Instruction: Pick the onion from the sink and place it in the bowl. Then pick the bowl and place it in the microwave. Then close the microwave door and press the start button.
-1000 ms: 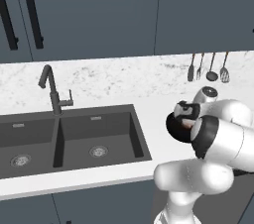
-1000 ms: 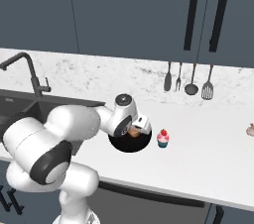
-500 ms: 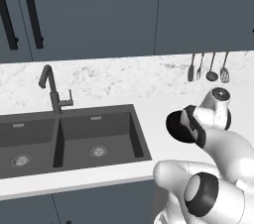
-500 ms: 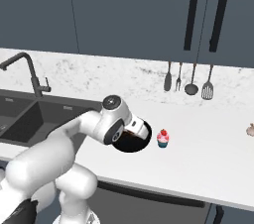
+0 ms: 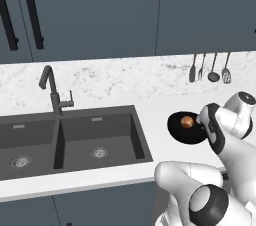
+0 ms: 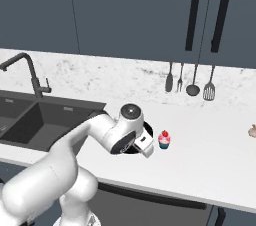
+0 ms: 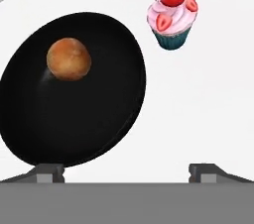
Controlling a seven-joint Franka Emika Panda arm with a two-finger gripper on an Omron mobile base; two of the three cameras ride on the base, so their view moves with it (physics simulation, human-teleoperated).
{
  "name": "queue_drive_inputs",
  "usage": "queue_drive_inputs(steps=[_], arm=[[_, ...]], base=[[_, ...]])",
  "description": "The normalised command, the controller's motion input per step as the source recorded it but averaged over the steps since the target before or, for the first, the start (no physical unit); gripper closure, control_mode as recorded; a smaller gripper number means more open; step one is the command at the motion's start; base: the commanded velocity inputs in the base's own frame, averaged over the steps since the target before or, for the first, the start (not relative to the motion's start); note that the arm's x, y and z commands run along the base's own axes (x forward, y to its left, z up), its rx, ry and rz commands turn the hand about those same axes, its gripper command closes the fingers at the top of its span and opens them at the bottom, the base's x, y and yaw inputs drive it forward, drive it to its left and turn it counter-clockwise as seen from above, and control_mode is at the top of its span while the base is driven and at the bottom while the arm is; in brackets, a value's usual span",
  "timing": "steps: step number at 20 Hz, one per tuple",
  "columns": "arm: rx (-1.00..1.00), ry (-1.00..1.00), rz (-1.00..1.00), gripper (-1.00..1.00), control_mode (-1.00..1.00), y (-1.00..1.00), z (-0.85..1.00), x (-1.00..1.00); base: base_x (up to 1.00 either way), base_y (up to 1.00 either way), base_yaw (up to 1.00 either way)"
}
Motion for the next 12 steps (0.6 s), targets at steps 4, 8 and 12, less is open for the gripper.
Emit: queue_drive_inputs(steps=[4, 8, 12], arm=[[0.22, 0.28, -0.04, -1.0, -1.0, -0.11, -0.11, 0.09], [0.13, 0.08, 0.0, -1.0, -1.0, -0.05, -0.21, 0.19], [0.05, 0.0, 0.0, -1.0, -1.0, 0.0, -0.35, 0.29]], base=[[0.0, 0.0, 0.0], [0.0, 0.0, 0.0], [0.0, 0.0, 0.0]])
